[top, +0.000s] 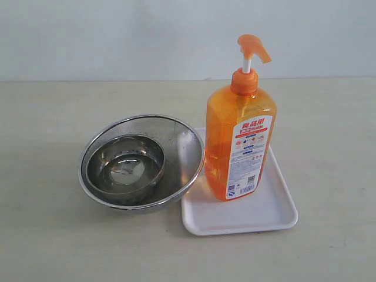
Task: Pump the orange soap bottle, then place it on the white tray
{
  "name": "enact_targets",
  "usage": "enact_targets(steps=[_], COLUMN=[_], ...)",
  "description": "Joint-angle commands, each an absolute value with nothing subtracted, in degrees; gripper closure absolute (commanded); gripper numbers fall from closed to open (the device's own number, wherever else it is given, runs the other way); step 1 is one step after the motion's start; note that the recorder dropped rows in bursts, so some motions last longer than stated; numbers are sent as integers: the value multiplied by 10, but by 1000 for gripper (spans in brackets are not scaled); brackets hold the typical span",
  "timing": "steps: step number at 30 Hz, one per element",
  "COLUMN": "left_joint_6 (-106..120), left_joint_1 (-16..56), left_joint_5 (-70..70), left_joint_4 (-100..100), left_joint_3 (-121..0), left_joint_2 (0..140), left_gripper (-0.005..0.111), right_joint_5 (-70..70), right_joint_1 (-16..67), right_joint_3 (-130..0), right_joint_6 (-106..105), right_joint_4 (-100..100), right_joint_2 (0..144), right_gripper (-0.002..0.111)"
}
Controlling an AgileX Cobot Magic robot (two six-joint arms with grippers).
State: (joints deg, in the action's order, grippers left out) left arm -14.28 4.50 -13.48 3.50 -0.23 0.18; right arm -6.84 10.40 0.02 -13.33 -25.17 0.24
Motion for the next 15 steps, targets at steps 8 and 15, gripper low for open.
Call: enact_targets(steps=[8, 15], left_joint_6=[-139, -139], left_joint_1=[43, 43], left_joint_5=[-136, -136], left_joint_4=[38, 38], left_joint_3=[0, 0], left_joint_2=[0, 0], left_gripper=[101, 101], right_joint_5=[98, 98], right_joint_1=[103, 103], right_joint_3=[0, 0], right_joint_6=[-27, -22], right_joint_4=[-263, -264], right_joint_2=[0, 0], right_gripper=[108, 108])
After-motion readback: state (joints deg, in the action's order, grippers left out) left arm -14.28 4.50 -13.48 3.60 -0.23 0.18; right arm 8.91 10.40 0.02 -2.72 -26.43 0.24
